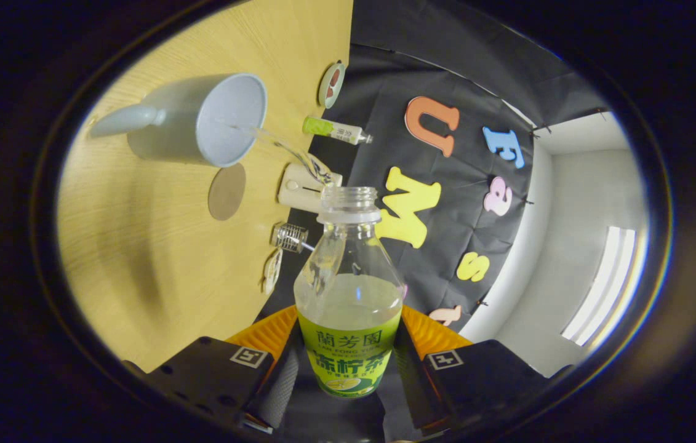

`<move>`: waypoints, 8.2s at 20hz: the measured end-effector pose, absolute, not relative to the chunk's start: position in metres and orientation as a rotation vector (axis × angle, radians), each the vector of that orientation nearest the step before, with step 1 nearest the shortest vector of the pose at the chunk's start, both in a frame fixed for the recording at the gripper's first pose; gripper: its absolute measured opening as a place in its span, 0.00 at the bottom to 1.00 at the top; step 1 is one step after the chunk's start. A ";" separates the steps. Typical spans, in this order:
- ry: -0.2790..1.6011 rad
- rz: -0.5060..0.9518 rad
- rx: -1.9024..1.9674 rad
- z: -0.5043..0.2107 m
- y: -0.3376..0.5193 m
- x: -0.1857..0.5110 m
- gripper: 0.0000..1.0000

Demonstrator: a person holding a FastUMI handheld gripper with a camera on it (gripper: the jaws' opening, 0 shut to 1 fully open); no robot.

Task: Take the bottle from table, then pour the juice into the cup, finally place the bottle on the coaster

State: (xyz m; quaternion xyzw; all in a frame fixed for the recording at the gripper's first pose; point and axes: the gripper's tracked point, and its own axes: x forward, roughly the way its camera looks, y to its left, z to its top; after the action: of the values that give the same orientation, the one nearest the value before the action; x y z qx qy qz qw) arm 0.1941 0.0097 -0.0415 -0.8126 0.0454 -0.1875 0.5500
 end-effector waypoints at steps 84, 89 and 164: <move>-0.043 -0.554 -2.276 -0.026 0.068 0.182 0.81; 0.021 -0.527 -2.087 -0.037 0.054 0.177 0.81; 0.236 0.072 -0.023 -0.133 0.044 0.373 0.80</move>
State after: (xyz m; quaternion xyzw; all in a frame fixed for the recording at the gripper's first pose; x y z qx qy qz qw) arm 0.3730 0.0438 -0.1330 -0.0114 0.1176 0.0361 0.9923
